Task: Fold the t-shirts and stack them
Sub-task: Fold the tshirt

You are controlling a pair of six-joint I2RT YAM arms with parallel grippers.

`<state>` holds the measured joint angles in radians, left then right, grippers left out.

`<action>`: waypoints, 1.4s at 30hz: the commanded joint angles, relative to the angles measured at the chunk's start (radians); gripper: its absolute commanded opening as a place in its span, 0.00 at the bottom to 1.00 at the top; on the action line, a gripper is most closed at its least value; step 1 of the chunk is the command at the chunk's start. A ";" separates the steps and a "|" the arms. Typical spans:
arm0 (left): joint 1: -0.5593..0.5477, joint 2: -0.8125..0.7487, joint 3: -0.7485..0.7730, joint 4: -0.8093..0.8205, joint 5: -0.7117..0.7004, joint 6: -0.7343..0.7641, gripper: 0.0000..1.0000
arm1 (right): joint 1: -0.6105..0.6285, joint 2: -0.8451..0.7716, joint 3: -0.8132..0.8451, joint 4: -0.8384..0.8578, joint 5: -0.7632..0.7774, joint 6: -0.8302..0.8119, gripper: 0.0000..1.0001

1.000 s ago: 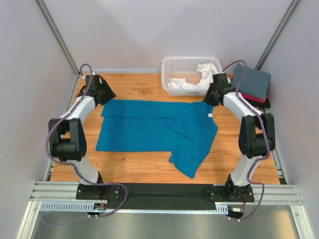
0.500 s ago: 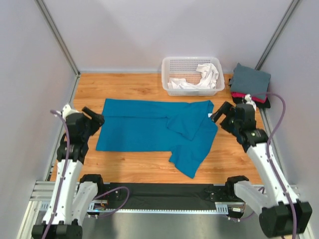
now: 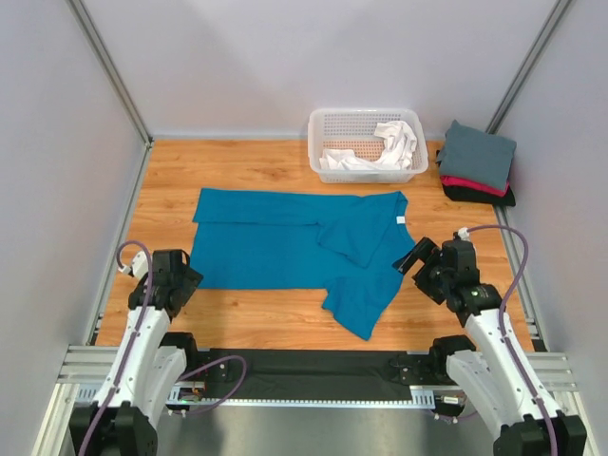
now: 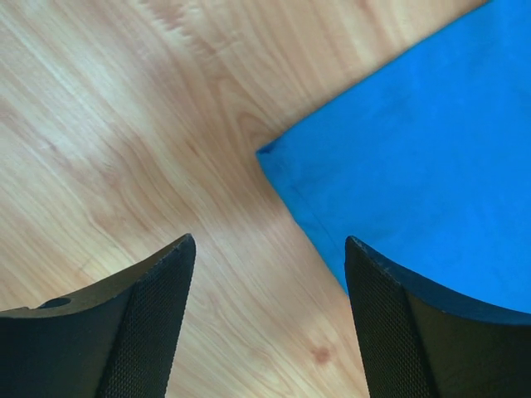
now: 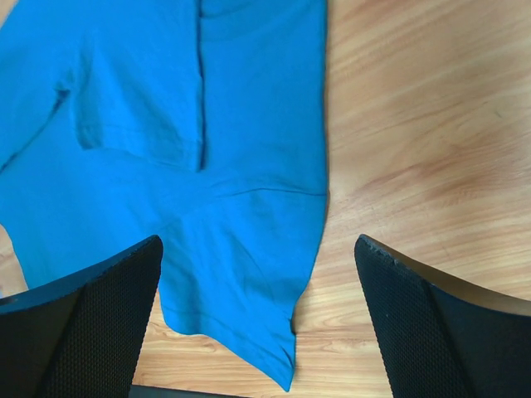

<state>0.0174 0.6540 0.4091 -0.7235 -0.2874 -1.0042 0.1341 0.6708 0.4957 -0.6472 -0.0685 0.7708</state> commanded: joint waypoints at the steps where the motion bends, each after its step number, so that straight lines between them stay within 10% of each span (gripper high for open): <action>1: 0.016 0.108 0.045 0.070 -0.087 -0.001 0.78 | -0.002 0.050 -0.037 0.115 -0.072 0.018 1.00; 17: 0.082 0.279 0.011 0.325 -0.018 0.010 0.61 | -0.002 0.108 -0.049 0.162 -0.050 0.007 1.00; 40: 0.084 0.323 -0.038 0.288 -0.041 -0.073 0.56 | -0.001 0.147 -0.034 0.119 -0.054 0.024 1.00; 42: 0.084 0.331 -0.042 0.295 -0.036 -0.077 0.37 | -0.001 0.148 -0.034 0.109 -0.066 0.031 1.00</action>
<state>0.0940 0.9806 0.3855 -0.4026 -0.3218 -1.0698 0.1345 0.8177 0.4454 -0.5346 -0.1230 0.7788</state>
